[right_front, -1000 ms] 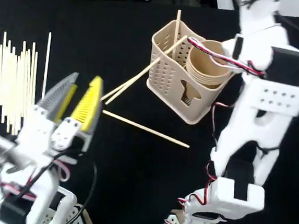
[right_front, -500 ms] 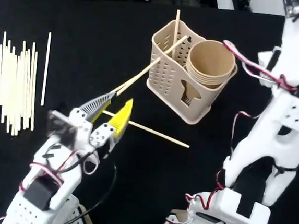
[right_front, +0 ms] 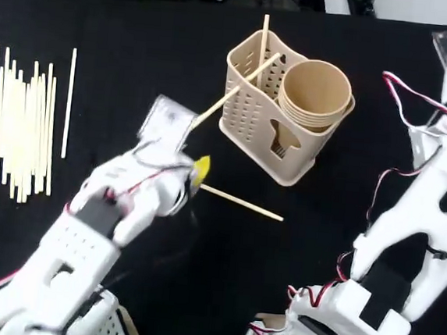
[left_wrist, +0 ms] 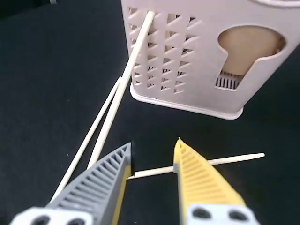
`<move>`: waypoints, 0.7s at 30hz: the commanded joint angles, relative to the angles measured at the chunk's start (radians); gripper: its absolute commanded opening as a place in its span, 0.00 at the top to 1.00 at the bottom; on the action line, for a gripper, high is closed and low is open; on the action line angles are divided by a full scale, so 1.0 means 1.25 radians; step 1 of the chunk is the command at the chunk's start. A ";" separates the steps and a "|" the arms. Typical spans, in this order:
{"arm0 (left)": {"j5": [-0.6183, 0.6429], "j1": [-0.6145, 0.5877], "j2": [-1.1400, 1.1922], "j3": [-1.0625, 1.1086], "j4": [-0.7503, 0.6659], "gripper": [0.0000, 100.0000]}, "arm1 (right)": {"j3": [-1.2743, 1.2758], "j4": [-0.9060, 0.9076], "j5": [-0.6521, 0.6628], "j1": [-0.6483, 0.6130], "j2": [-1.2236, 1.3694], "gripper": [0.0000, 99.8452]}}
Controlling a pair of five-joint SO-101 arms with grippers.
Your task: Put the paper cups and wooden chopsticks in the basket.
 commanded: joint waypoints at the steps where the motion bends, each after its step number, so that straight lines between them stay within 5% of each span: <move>1: -0.056 0.002 0.190 -0.196 0.010 0.84 | 0.058 -0.069 0.034 0.043 -0.024 0.83; 12: -0.065 -0.039 0.555 -0.435 0.006 0.87 | 0.198 -0.199 0.061 0.087 -0.024 0.83; 15: -0.065 -0.044 0.586 -0.454 0.005 0.97 | 0.198 -0.198 0.058 0.085 -0.024 0.83; 21: -0.065 -0.037 0.562 -0.433 0.011 0.97 | 0.201 -0.194 0.056 0.087 -0.018 0.83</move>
